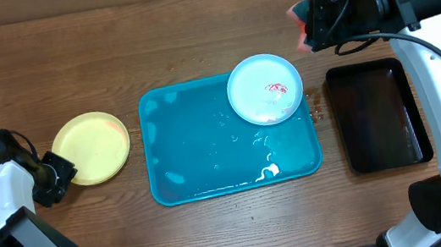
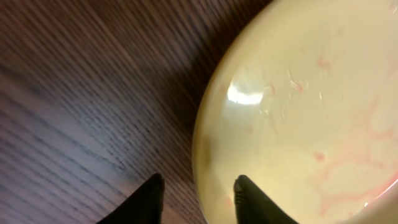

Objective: Clean dirty plates on tray and stack at the side

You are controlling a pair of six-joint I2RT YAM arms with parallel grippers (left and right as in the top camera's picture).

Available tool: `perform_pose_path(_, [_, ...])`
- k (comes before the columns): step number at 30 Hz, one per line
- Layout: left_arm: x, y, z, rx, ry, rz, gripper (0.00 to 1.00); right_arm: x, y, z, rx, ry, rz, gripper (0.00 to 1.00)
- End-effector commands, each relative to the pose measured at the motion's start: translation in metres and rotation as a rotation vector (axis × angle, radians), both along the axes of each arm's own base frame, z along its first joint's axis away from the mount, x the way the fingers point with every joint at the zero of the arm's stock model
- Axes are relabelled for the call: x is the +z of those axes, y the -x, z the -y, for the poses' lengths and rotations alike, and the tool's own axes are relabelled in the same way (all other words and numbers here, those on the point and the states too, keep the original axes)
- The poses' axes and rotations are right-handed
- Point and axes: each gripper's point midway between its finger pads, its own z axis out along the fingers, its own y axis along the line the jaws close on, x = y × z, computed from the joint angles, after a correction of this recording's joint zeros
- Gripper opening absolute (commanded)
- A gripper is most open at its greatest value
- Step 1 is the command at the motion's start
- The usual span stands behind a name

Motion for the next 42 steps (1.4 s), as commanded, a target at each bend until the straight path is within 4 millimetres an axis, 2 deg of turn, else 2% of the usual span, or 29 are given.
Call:
perform_pose_path(1, [0.002,-0.011,0.018,-0.092,0.088,0.063,0.5,0.01,-0.002,0.003,-0.004,0.002,0.034,0.04])
perform_pose_path(4, [0.019,-0.021,0.02,-0.144,0.097,0.105,0.5,0.01,-0.002,0.003,-0.004,0.002,0.035,0.04])
perform_pose_path(8, [0.053,-0.038,0.03,-0.259,0.093,0.142,0.55,0.01,-0.002,0.003,-0.004,0.002,0.035,0.04])
perform_pose_path(10, [0.074,-0.05,0.043,-0.344,0.082,0.151,0.56,0.01,-0.002,0.003,-0.004,0.002,0.036,0.04])
perform_pose_path(13, [0.099,-0.074,0.084,-0.511,0.09,0.201,0.64,0.011,-0.002,0.003,-0.004,0.002,0.038,0.04])
perform_pose_path(16, [0.116,-0.099,0.14,-0.676,0.091,0.266,0.73,0.011,-0.002,0.003,-0.004,0.001,0.038,0.04])
perform_pose_path(19, [0.124,-0.119,0.209,-0.827,0.1,0.329,0.8,0.01,-0.002,0.003,-0.004,0.002,0.037,0.04])
perform_pose_path(21, [0.121,-0.128,0.251,-0.91,0.112,0.353,0.82,0.01,-0.002,0.003,-0.004,0.002,0.034,0.04])
perform_pose_path(24, [0.106,-0.136,0.308,-1.022,0.137,0.348,0.82,0.01,-0.001,0.003,-0.004,0.003,0.031,0.04])
perform_pose_path(27, [0.08,-0.144,0.357,-1.092,0.15,0.297,0.79,0.009,0.0,0.004,-0.004,0.003,0.028,0.04])
perform_pose_path(28, [0.074,-0.149,0.367,-1.098,0.145,0.286,0.78,0.009,0.0,0.004,-0.004,0.004,0.028,0.04])
perform_pose_path(30, [0.061,-0.158,0.381,-1.087,0.115,0.261,0.76,0.009,0.0,0.004,-0.004,0.004,0.025,0.04])
perform_pose_path(34, [0.04,-0.176,0.389,-1.046,0.031,0.232,0.66,0.008,0.002,0.004,0.013,0.015,0.022,0.04])
perform_pose_path(42, [0.011,-0.184,0.404,-1.054,0.031,0.236,0.45,0.005,0.004,0.007,0.008,0.032,0.012,0.04])
